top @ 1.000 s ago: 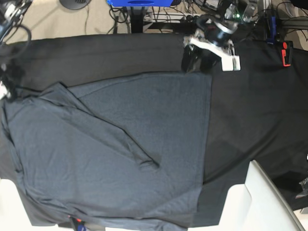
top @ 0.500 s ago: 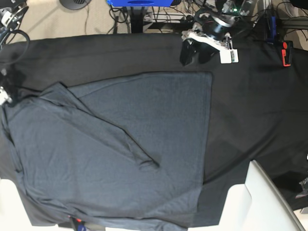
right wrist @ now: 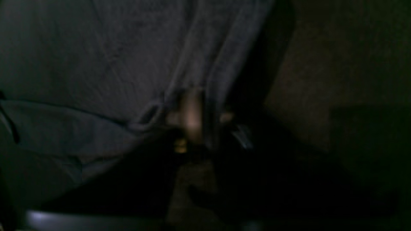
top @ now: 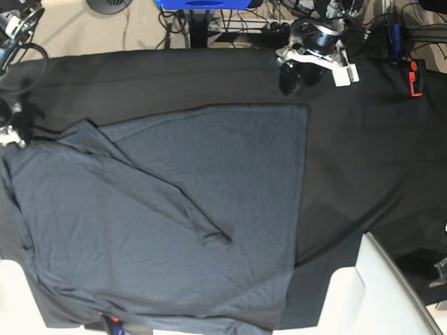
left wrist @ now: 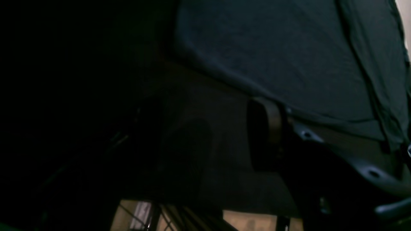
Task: Fold the T-shirt properly
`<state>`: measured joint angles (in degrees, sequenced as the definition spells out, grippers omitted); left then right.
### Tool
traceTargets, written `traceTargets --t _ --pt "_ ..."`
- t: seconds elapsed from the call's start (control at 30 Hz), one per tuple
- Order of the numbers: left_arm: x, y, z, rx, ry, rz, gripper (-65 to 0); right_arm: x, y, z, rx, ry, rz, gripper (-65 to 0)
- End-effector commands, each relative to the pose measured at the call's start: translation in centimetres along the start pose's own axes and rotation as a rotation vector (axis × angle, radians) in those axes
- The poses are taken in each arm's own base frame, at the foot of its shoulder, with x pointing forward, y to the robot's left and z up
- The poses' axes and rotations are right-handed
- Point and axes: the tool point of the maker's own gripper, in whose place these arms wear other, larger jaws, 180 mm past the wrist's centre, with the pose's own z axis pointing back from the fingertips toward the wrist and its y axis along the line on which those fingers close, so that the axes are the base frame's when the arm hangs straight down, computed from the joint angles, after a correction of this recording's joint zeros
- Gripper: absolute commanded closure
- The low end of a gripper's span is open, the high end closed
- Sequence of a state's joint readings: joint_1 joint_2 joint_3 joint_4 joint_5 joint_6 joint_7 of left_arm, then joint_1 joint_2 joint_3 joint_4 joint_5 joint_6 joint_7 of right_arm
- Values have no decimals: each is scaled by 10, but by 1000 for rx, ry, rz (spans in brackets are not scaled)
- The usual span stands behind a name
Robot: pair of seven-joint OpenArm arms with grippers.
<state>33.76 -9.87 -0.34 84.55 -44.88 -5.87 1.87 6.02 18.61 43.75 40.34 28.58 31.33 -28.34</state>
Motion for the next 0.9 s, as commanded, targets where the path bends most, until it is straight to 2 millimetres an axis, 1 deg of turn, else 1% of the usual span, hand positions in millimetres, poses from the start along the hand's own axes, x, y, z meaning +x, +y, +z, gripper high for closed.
traceTargets --t 0.0,0.07,0.17,0.2,0.23,0.27,0.33,0.37,0.47,0.6,0.67,0.8,0.87 --pt "8 -4 1 -17 -32 1 -402 20 1 3 8 -42 14 0" --pt "8 -4 1 -16 -32 4 -405 19 2 3 9 -41 13 -15" --pt "9 -6 0 -20 -35 5 -410 18 1 3 7 -39 13 0" --pt "10 -6 0 -21 -39 5 -433 18 1 3 7 -39 13 0" --pt "10 -6 0 -21 -39 5 -477 17 0 3 6 -38 13 0" --pt "10 -6 0 -21 -39 5 -535 18 0 4 5 -38 14 0" --pt "13 -7 -3 -22 -46 4 -620 18 -1 4 3 -37 16 0" --pt "15 -7 -5 -24 -48 4 -643 18 -1 4 3 -37 16 0" --pt "15 -4 -14 -15 -45 9 -635 18 -2 5 1 -37 17 0" --pt "14 -11 -29 -16 -56 47 -553 19 -3 5 -2 -36 21 0" --pt "13 -12 -36 -17 -49 51 -525 19 -3 5 -2 -36 21 0" --pt "3 -12 -45 -1 -39 88 -518 17 -4 6 -4 -34 21 0" --pt "3 -13 -50 1 -39 93 -518 14 -7 7 -10 -27 22 0"
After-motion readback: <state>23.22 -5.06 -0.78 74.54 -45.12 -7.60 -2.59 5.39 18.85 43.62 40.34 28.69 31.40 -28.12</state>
